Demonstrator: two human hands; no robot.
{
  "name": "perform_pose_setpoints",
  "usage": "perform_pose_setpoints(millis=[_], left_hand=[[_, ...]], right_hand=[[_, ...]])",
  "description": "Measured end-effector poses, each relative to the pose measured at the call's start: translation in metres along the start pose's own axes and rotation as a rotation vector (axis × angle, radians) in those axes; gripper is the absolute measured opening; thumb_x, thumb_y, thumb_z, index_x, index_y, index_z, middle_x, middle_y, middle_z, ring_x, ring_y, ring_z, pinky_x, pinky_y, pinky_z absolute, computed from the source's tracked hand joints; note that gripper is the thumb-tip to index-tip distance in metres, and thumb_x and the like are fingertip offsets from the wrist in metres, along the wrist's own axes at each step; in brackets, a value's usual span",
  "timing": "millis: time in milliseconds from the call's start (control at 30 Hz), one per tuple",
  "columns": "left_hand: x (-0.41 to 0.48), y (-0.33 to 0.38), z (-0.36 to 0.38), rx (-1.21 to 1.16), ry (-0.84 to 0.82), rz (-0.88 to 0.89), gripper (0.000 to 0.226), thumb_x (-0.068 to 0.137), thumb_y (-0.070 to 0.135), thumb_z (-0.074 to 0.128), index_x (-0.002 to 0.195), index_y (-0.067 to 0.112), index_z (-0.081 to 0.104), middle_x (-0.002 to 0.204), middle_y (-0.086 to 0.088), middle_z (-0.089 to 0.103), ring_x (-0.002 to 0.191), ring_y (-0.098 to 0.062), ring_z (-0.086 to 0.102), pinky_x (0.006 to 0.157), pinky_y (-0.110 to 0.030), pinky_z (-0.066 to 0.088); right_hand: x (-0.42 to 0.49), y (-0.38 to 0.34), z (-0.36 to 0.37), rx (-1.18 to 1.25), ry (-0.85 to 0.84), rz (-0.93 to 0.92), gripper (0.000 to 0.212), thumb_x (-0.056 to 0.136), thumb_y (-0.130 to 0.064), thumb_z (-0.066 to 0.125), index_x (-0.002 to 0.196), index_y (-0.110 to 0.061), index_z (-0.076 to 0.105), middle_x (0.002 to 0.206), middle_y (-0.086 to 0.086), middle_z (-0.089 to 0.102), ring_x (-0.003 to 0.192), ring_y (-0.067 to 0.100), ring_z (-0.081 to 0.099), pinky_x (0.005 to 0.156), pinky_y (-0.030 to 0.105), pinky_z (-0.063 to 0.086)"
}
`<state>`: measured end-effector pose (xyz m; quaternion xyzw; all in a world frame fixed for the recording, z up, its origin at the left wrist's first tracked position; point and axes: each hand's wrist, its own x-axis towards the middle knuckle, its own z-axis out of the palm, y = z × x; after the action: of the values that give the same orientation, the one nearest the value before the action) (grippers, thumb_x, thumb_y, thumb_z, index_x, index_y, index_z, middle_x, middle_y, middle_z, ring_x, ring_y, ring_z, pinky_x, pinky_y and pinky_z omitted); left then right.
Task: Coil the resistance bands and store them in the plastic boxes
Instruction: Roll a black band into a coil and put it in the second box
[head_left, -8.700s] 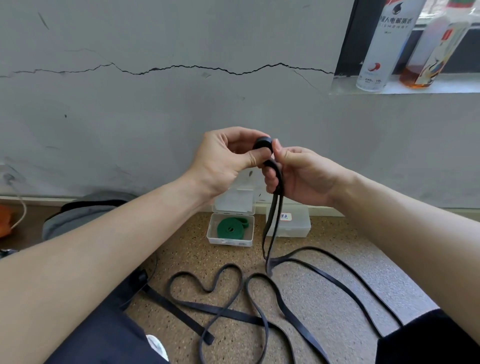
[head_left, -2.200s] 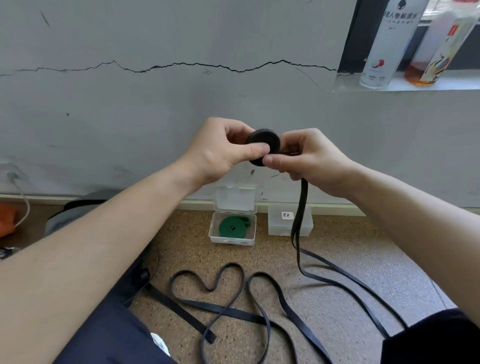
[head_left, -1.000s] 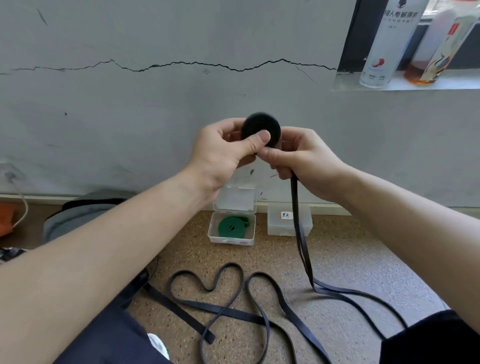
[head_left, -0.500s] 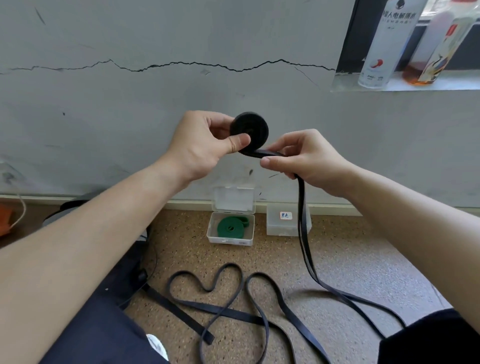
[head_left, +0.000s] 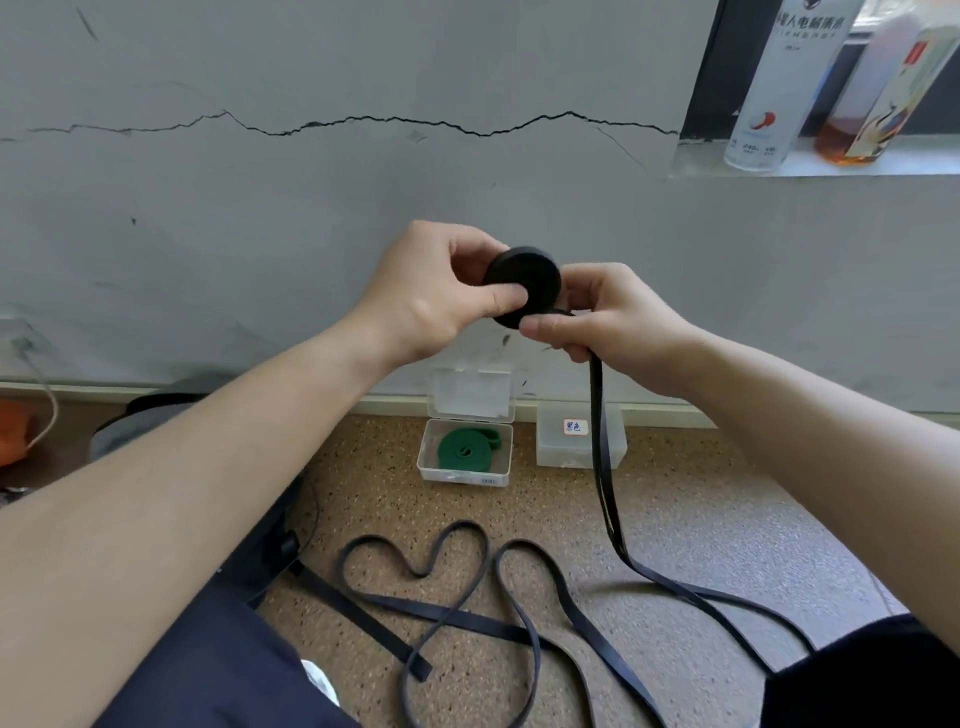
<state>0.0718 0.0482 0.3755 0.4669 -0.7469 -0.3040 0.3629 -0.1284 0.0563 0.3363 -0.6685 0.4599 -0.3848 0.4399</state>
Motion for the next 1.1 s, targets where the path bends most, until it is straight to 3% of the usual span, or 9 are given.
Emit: perform_pose_setpoints(millis=[100,200,367,467,600,733,833,1100], left_hand=[[-0.005,-0.004,0.018,-0.484,0.163,-0.19,0.023,0.08,0.016,0.082,0.102,0.017,0.072,0.092,0.001,0.076,0.088,-0.009,0.071,0.075,-0.022,0.054],[-0.006,-0.005,0.032,-0.753,0.208,-0.315,0.021,0.086,0.017,0.076,0.106,0.013,0.071,0.1,-0.007,0.076,0.1,-0.021,0.072,0.086,-0.031,0.056],[0.0,-0.005,0.023,-0.457,0.183,-0.225,0.018,0.085,0.024,0.078,0.102,0.019,0.076,0.094,-0.002,0.078,0.089,-0.014,0.073,0.079,-0.025,0.057],[0.002,-0.007,0.014,-0.306,0.144,-0.143,0.016,0.084,0.022,0.079,0.1,0.019,0.076,0.079,0.008,0.076,0.073,-0.004,0.07,0.067,-0.015,0.051],[0.003,-0.011,0.008,-0.128,0.074,-0.051,0.013,0.082,0.019,0.081,0.094,0.022,0.076,0.083,0.005,0.077,0.076,-0.006,0.07,0.073,-0.02,0.055],[0.005,-0.007,0.004,0.097,-0.018,0.02,0.018,0.08,0.022,0.083,0.087,0.034,0.072,0.08,0.013,0.074,0.074,-0.003,0.07,0.073,-0.019,0.054],[0.005,-0.002,0.001,0.225,-0.072,0.059,0.016,0.08,0.024,0.083,0.087,0.034,0.073,0.077,0.016,0.072,0.07,0.001,0.066,0.068,-0.013,0.05],[0.003,0.0,-0.004,0.235,-0.038,0.075,0.014,0.08,0.026,0.083,0.091,0.029,0.075,0.077,0.016,0.072,0.07,0.002,0.067,0.066,-0.011,0.049]], right_hand=[[0.001,-0.004,0.011,0.278,0.057,0.032,0.029,0.089,-0.01,0.074,0.108,0.009,0.062,0.071,0.005,0.055,0.059,0.014,0.046,0.054,0.027,0.036],[0.001,-0.007,0.021,0.461,0.089,0.082,0.018,0.091,-0.015,0.072,0.1,-0.005,0.061,0.067,0.001,0.053,0.054,0.011,0.043,0.053,0.025,0.035],[0.0,-0.003,0.016,0.331,0.087,0.062,0.03,0.09,-0.019,0.075,0.103,0.005,0.062,0.064,0.002,0.053,0.052,0.016,0.044,0.052,0.029,0.04],[-0.003,-0.002,0.004,0.124,0.005,0.024,0.029,0.088,-0.02,0.077,0.109,-0.004,0.068,0.062,-0.004,0.057,0.055,0.019,0.048,0.054,0.032,0.046],[-0.004,-0.001,-0.009,0.005,-0.018,0.046,0.025,0.086,-0.02,0.078,0.106,-0.005,0.073,0.056,-0.009,0.056,0.052,0.014,0.044,0.053,0.027,0.039],[-0.004,-0.004,-0.007,-0.072,-0.03,0.06,0.009,0.082,-0.02,0.083,0.086,-0.016,0.076,0.057,-0.006,0.056,0.055,0.017,0.042,0.053,0.031,0.036],[-0.004,-0.004,-0.003,-0.131,-0.035,0.067,0.011,0.08,-0.019,0.085,0.078,-0.02,0.074,0.055,-0.009,0.056,0.053,0.014,0.045,0.053,0.029,0.039],[-0.005,-0.006,0.002,-0.022,-0.043,0.031,0.009,0.087,-0.021,0.078,0.085,-0.017,0.07,0.061,-0.002,0.058,0.055,0.016,0.046,0.05,0.028,0.038]])
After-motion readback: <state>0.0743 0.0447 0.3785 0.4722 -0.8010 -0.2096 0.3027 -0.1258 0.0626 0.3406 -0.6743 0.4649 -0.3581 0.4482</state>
